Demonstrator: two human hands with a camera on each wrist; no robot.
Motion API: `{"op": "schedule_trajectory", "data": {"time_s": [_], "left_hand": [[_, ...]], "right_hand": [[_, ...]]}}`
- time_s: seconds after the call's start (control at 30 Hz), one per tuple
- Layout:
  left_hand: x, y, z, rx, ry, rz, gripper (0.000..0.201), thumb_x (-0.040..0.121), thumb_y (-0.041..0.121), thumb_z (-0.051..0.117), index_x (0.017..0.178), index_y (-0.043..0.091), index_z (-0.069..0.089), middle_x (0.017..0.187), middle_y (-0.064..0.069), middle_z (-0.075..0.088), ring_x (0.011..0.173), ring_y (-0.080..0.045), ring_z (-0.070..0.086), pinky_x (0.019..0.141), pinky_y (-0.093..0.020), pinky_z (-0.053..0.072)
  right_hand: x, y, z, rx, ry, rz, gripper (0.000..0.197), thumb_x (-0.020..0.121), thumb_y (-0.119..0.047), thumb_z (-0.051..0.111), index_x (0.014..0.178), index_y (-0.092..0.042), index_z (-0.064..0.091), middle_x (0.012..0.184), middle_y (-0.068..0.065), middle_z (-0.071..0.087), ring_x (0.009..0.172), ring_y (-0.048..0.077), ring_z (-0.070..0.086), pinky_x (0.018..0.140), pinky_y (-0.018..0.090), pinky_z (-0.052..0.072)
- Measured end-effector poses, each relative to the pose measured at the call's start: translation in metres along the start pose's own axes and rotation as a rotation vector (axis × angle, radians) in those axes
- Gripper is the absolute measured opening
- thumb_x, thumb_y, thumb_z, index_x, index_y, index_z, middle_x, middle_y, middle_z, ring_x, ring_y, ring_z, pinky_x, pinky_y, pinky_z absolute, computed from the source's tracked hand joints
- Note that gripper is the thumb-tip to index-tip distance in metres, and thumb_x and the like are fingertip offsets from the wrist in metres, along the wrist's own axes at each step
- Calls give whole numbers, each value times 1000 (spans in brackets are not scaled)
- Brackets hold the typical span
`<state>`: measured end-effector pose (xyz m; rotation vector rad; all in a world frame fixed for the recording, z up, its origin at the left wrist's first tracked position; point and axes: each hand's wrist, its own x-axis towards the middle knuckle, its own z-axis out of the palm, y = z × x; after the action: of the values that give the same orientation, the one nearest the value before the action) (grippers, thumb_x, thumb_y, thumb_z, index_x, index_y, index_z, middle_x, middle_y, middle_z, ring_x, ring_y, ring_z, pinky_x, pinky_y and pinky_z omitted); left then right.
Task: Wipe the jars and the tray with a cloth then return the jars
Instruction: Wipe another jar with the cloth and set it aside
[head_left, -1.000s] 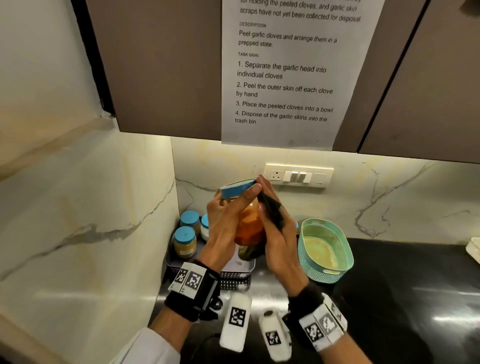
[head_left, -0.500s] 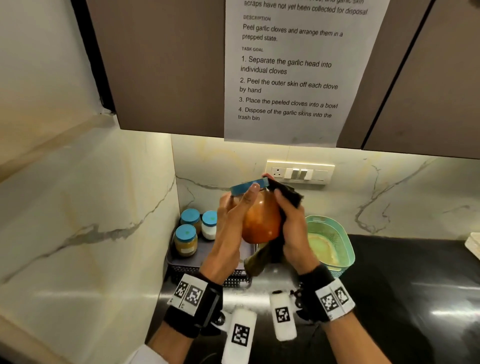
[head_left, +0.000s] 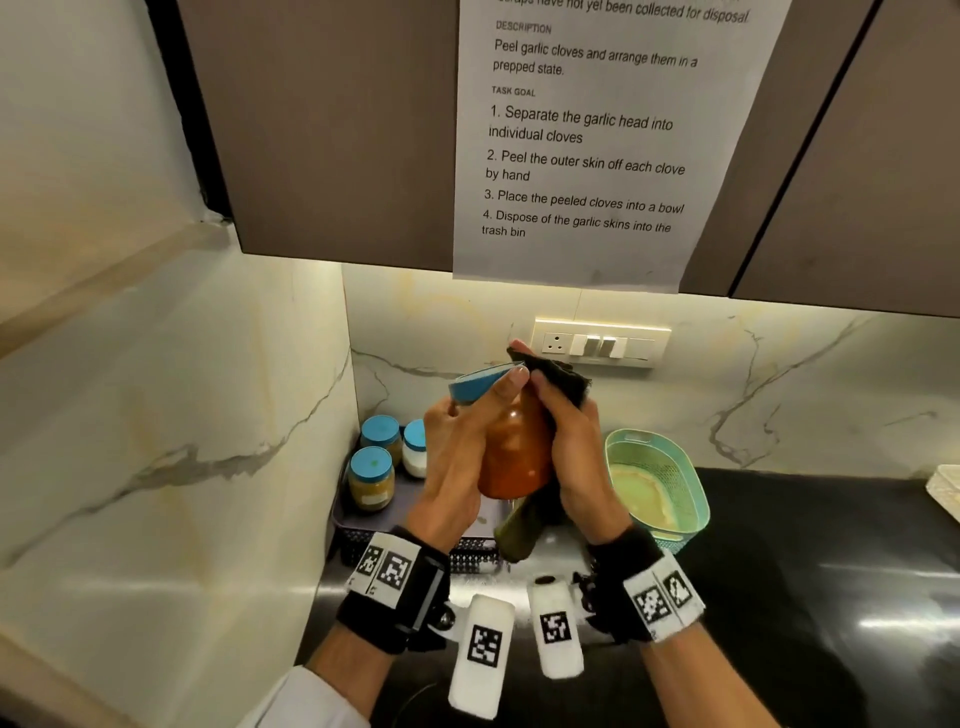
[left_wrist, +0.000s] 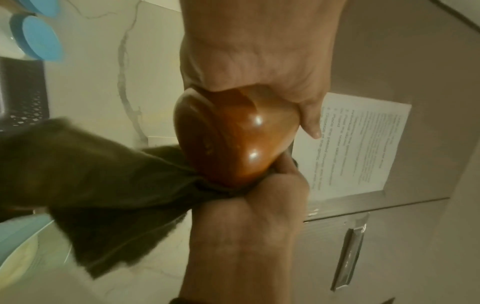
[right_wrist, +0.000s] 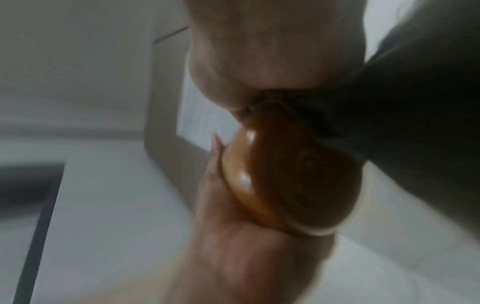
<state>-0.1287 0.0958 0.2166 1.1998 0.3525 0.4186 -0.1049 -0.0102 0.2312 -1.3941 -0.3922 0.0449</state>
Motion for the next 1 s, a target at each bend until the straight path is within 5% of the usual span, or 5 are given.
{"op": "schedule_trajectory", "data": {"time_s": [0.17,0.37,0.53,0.8,1.0], "left_hand": [[7,3,-4,19,-19,65,66,65,66,87,105,16,70,87,3,76,68,-2,73,59,-16,55],[1,-3,0,1,-14,22,70,58,62,81,108,14,74,95,-4,82,93,-25,78,87,-43,62],[11,-2,-4,59,9,36,70,65,78,80,101,19,70,86,2,78,88,-22,75,80,-33,60],[-3,6,12,-7,-109,-96,78,69,64,72,133,21,58,126,-8,68,113,-26,67,79,-31,59],[7,6,8,31,-77,-57,57,62,61,79,101,19,74,98,-8,81,95,-33,78,92,-50,63]], "right_hand": [[-28,15,7,-101,-92,-265,48,100,-42,57,145,-25,58,144,5,64,134,24,61,109,41,53],[3,7,0,-23,25,-3,20,107,-31,55,115,-28,74,105,5,80,103,25,75,98,52,57],[-20,39,4,-133,-146,-370,48,103,-30,52,149,-45,48,161,-2,46,152,22,39,121,50,39],[22,24,-28,299,120,201,27,85,-32,67,108,-21,75,99,5,79,98,31,71,89,45,56],[-3,29,-12,191,100,-44,27,102,-25,60,127,-20,71,123,9,75,122,35,67,100,44,57]]}}
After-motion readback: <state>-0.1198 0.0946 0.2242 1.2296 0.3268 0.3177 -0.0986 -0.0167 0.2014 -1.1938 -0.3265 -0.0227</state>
